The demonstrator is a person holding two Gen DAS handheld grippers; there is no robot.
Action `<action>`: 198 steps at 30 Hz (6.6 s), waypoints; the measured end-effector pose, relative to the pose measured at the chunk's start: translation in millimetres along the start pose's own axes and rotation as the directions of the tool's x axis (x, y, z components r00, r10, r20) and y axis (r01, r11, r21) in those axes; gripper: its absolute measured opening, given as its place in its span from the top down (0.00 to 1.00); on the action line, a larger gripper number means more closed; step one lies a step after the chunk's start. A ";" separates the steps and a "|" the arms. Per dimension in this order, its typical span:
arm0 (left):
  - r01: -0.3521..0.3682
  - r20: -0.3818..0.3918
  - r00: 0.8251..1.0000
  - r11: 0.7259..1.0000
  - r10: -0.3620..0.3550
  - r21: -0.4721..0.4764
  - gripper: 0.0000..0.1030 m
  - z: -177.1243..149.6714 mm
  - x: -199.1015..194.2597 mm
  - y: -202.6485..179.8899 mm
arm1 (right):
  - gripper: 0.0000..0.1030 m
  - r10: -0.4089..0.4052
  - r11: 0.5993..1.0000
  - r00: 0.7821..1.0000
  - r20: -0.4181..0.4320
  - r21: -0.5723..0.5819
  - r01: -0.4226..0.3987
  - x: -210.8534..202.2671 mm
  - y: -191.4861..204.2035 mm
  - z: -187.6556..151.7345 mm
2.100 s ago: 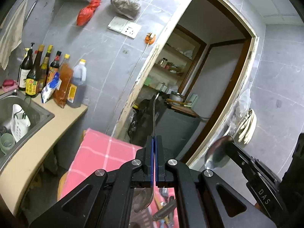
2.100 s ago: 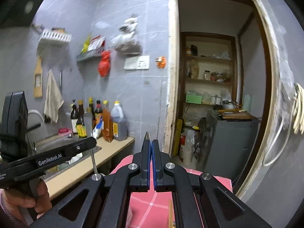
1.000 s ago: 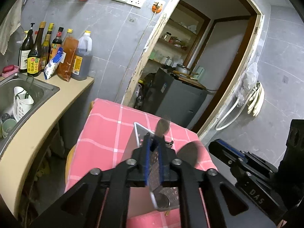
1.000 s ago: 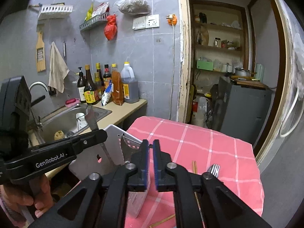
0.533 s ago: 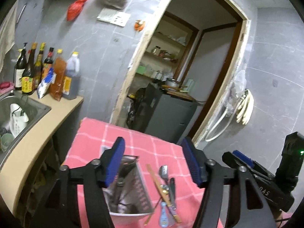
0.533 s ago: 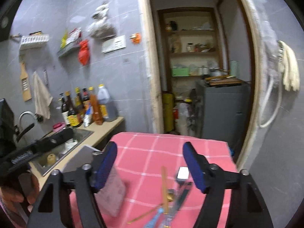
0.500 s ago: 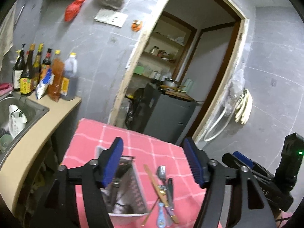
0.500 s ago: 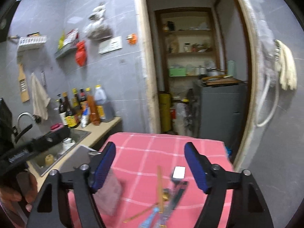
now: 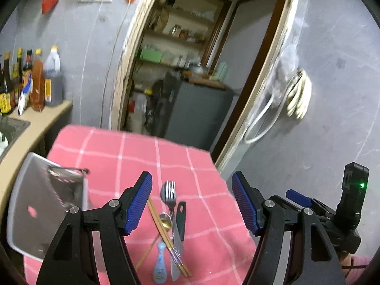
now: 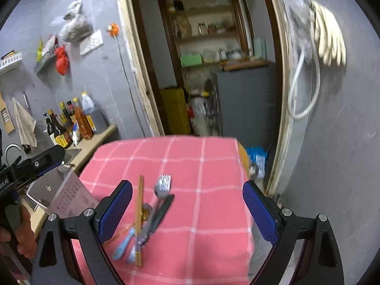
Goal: Organize utensils
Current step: 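Move both grippers back to the remaining utensils, then grasp the wooden chopsticks with the left gripper while the right grasps the green-handled utensil, then carry chopsticks and green-handled utensil into the white holder, opening both grippers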
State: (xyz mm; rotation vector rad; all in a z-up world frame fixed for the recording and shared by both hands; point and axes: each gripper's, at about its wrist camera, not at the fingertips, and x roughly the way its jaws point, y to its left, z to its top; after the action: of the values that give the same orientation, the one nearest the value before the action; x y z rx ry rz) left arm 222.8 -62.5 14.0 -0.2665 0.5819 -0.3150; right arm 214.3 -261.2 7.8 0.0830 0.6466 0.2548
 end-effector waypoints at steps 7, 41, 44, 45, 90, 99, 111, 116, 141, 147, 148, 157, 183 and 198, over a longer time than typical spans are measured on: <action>-0.136 -0.159 0.979 0.990 0.130 -0.027 0.39 -13.1 62.9 0.6 | 0.09 0.062 0.997 0.986 -0.154 0.049 -0.055 47.1 -39.3 -10.4; -0.266 -0.537 0.834 0.946 0.127 -0.188 0.74 -36.4 177.1 93.3 | 0.71 0.327 0.944 0.826 -0.459 0.116 -0.309 193.9 -2.1 -24.3; -0.269 -0.550 0.822 0.951 0.144 -0.154 0.74 -34.8 177.6 92.6 | 0.71 0.336 0.942 0.812 -0.477 0.143 -0.305 200.2 -1.2 -19.7; -0.275 -0.557 0.816 0.952 0.155 -0.137 0.75 -34.0 177.8 91.5 | 0.71 0.337 0.941 0.809 -0.481 0.151 -0.302 201.6 -0.4 -18.9; -0.258 -0.644 0.761 0.948 0.081 -0.187 0.96 -31.8 183.6 97.1 | 0.90 0.447 0.834 0.732 -0.514 0.535 -0.133 222.6 -13.5 -24.5; -0.174 -0.512 0.859 0.948 0.015 -0.266 0.97 -38.5 151.3 88.9 | 0.91 0.380 0.875 0.824 -0.420 0.453 -0.173 187.4 -10.1 -21.4; -0.033 -0.247 0.969 0.980 -0.018 -0.199 0.97 -14.9 94.1 47.7 | 0.91 0.251 0.941 0.944 -0.216 0.284 -0.185 108.7 -0.6 -1.2; -0.005 -0.121 0.992 0.980 -0.020 -0.200 0.97 4.3 67.9 35.5 | 0.91 0.203 0.964 0.972 -0.116 0.197 -0.178 76.5 17.0 9.0; -0.074 0.392 0.913 0.991 0.112 -0.109 0.97 90.4 -114.0 73.6 | 0.91 0.256 0.964 0.887 0.385 -0.032 -0.264 -36.5 148.1 72.4; -0.116 0.419 0.895 0.987 0.151 -0.108 0.97 79.5 -122.4 102.5 | 0.91 0.300 0.951 0.868 0.397 -0.050 -0.306 -31.9 182.9 70.1; -0.122 0.421 0.894 0.987 0.157 -0.108 0.97 77.1 -122.2 106.5 | 0.91 0.304 0.949 0.868 0.392 -0.049 -0.311 -28.3 188.4 67.7; -0.199 0.393 0.894 0.977 0.214 -0.081 0.97 47.1 -103.6 128.8 | 0.91 0.282 0.958 0.907 0.312 -0.041 -0.284 3.0 216.5 43.8; -0.144 0.298 0.941 0.987 0.160 -0.074 0.97 11.1 -87.9 141.7 | 0.91 0.243 0.969 0.954 0.177 -0.087 -0.230 35.4 225.1 -1.2; -0.118 0.248 0.959 0.989 0.137 -0.091 0.96 5.0 -90.6 145.1 | 0.90 0.259 0.965 0.956 0.138 -0.078 -0.251 35.6 219.2 -6.2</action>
State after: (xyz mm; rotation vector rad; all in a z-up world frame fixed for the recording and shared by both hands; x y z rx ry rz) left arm 185.2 104.5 14.5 -0.3350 0.3564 -0.1305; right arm 192.1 -40.2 16.1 0.1269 0.4797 0.5129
